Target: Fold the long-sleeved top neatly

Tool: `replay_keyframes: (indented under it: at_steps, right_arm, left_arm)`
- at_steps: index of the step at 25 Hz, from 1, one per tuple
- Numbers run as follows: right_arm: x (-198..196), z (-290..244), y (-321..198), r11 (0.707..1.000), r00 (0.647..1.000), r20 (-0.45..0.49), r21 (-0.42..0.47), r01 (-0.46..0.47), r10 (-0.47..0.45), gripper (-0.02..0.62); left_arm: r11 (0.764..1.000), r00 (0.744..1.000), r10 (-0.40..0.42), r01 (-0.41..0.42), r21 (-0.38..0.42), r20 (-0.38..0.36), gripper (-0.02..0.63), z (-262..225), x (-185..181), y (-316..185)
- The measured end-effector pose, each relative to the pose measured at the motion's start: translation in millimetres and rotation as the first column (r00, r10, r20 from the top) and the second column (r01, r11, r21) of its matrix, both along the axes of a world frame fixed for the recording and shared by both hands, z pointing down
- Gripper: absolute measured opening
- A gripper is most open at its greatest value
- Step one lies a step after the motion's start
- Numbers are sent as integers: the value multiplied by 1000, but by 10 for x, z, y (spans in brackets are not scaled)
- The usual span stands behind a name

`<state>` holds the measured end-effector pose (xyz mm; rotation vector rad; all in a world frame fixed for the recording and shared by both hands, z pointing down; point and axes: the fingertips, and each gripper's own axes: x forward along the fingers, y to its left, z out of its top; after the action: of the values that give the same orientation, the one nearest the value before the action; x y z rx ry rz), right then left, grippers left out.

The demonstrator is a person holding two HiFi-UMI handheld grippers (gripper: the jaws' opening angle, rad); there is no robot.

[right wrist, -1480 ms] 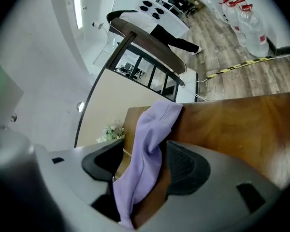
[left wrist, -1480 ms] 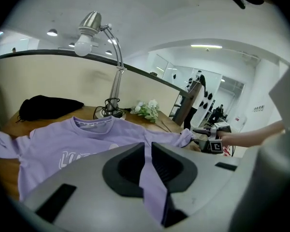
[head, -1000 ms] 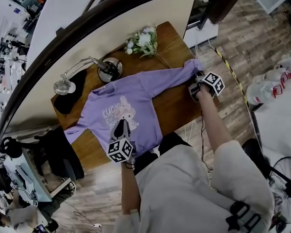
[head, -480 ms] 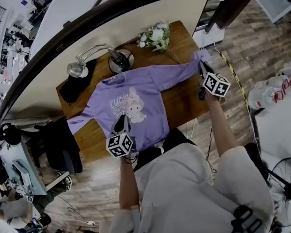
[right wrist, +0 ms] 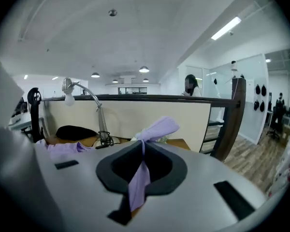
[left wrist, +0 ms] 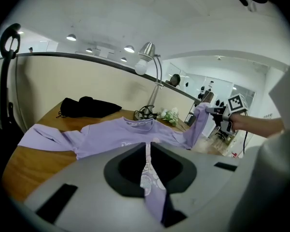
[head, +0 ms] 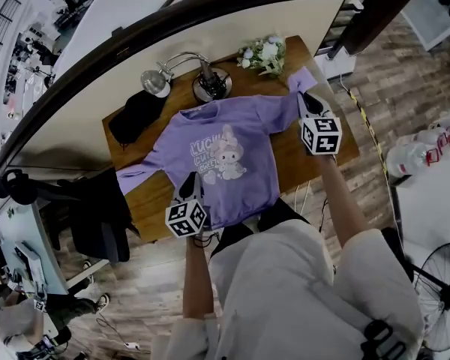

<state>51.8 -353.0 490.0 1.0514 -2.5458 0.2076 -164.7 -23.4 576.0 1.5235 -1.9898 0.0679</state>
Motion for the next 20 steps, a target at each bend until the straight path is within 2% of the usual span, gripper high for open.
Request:
replay_keyframes:
  at_steps: [5, 11, 16, 18, 20]
  right_arm:
    - [-457, -111, 413, 989, 989, -132, 116, 88, -72, 24]
    - [-1082, -219, 960, 959, 970, -207, 225, 173, -127, 23]
    - [-1773, -171, 1525, 913, 942, -271, 300, 277, -197, 23]
    - [-2094, -56, 1807, 879, 916, -327, 332, 342, -233, 23]
    - [-2434, 188, 2132, 831, 869, -412, 355, 429, -272, 23]
  left_arm:
    - [1000, 1000, -12, 13, 27, -14, 44, -19, -173, 226]
    - [998, 999, -16, 18, 53, -40, 41, -6, -449, 467]
    - [997, 998, -42, 45, 60, -53, 40, 14, -755, 727]
    - [997, 996, -57, 60, 57, -62, 40, 45, -861, 860]
    - [996, 995, -74, 77, 47, -70, 40, 104, -965, 1020]
